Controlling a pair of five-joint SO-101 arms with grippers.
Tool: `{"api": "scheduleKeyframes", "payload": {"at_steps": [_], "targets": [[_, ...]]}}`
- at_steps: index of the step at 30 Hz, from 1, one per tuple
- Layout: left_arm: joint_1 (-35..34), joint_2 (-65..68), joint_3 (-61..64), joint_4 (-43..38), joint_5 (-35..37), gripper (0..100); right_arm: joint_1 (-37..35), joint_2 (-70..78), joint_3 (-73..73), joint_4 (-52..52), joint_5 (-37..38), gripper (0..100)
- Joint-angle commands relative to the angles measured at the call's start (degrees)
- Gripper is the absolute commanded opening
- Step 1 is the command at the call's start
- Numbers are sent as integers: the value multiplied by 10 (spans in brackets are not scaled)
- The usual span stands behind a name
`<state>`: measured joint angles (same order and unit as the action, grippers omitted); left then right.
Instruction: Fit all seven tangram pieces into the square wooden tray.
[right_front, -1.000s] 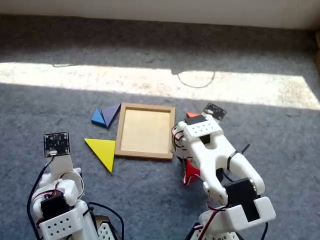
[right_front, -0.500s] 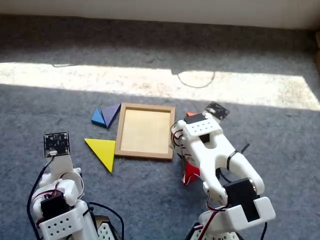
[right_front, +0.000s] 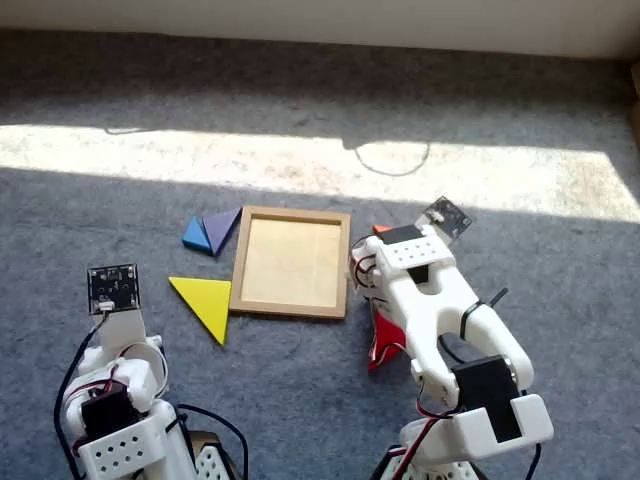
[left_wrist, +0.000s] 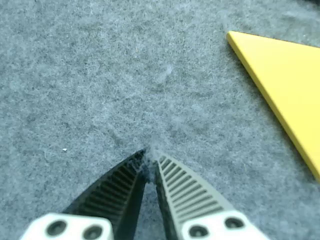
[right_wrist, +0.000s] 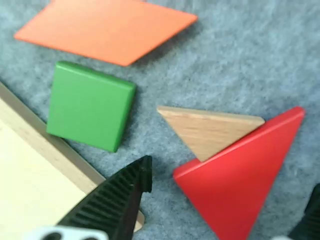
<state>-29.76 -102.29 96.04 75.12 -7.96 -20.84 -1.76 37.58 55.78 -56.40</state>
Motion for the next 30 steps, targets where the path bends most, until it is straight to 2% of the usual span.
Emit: {"api": "scheduleKeyframes", "payload": {"at_steps": [1,8,14,30], "targets": [[-8,-18,12,4,-1,7,7,-2,7,-1,-4,447],[-8,-18,12,4,-1,7,6,-2,12,-1,-3,442],[-8,-18,12,4,-1,7,9,-2,12,-4,1,309],[-8,-18,12,4,-1,7,7,-3,12,0,18,305]]}}
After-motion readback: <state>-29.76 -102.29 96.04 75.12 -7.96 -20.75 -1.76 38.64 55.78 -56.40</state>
